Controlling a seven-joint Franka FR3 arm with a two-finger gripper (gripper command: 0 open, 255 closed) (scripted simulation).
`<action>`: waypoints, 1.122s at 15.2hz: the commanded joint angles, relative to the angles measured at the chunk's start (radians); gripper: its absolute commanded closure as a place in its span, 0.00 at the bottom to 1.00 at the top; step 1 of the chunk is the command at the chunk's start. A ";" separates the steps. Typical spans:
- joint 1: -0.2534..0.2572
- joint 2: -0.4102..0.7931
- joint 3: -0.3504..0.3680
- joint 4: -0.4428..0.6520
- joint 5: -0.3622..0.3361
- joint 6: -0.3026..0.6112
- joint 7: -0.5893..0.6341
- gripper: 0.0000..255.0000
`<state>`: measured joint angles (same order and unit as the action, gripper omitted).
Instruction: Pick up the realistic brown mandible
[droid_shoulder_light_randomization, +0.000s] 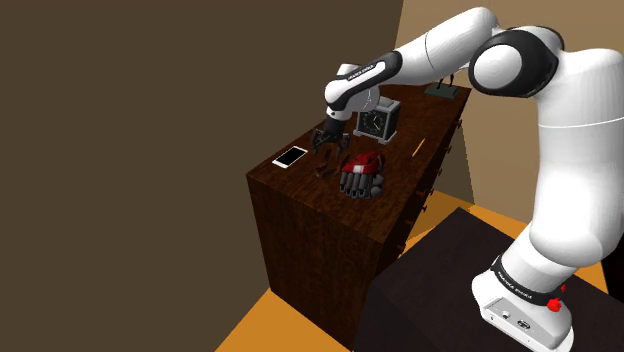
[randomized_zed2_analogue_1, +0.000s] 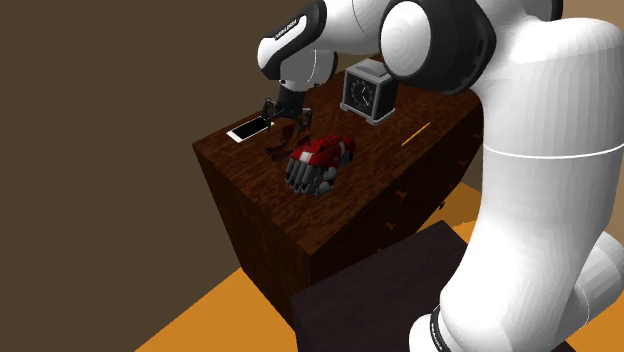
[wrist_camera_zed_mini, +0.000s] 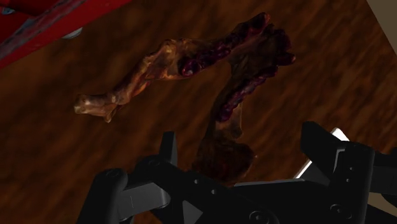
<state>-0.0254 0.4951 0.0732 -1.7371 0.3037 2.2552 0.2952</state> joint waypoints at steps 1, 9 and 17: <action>-0.001 0.012 0.001 -0.009 0.004 0.020 -0.008 0.00; -0.001 0.016 0.002 -0.010 0.004 0.026 -0.009 1.00; -0.001 -0.006 0.000 -0.003 0.000 -0.004 0.000 1.00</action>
<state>-0.0267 0.4950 0.0733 -1.7437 0.3051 2.2614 0.2917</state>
